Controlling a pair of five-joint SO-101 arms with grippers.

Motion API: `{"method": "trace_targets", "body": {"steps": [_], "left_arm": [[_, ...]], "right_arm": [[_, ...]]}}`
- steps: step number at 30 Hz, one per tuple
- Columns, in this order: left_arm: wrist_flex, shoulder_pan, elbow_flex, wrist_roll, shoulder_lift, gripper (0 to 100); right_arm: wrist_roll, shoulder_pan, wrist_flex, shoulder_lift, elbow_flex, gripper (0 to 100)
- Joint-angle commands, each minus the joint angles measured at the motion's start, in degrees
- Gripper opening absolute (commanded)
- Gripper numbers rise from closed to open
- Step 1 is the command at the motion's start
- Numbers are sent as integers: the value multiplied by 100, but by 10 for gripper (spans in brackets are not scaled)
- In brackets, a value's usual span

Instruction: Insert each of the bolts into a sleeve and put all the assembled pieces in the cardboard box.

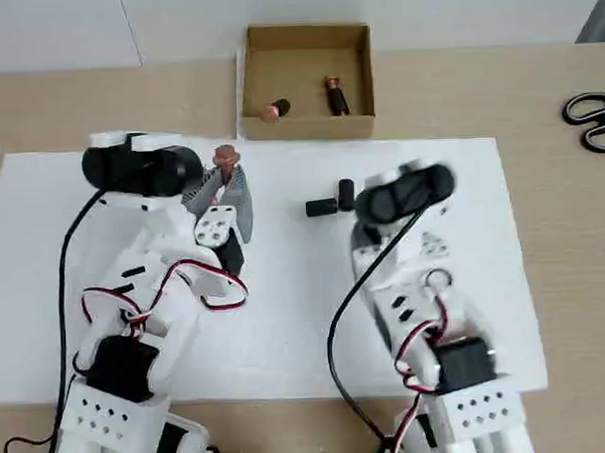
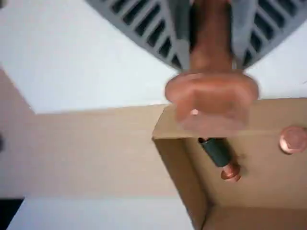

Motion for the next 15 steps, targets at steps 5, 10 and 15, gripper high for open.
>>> {"method": "trace_targets", "body": {"steps": [5,10,15], "left_arm": [[-220,35,-4,334,-114,7],[-229,44,75,343,-114,7],[-782,220,620,343,-149,7]], "right_arm": [[-70,-690,-884,-549,976,4],[-79,-1402,-971,-1042,1327,4],[-79,-1710,-980,-1657,1644,4]]}}
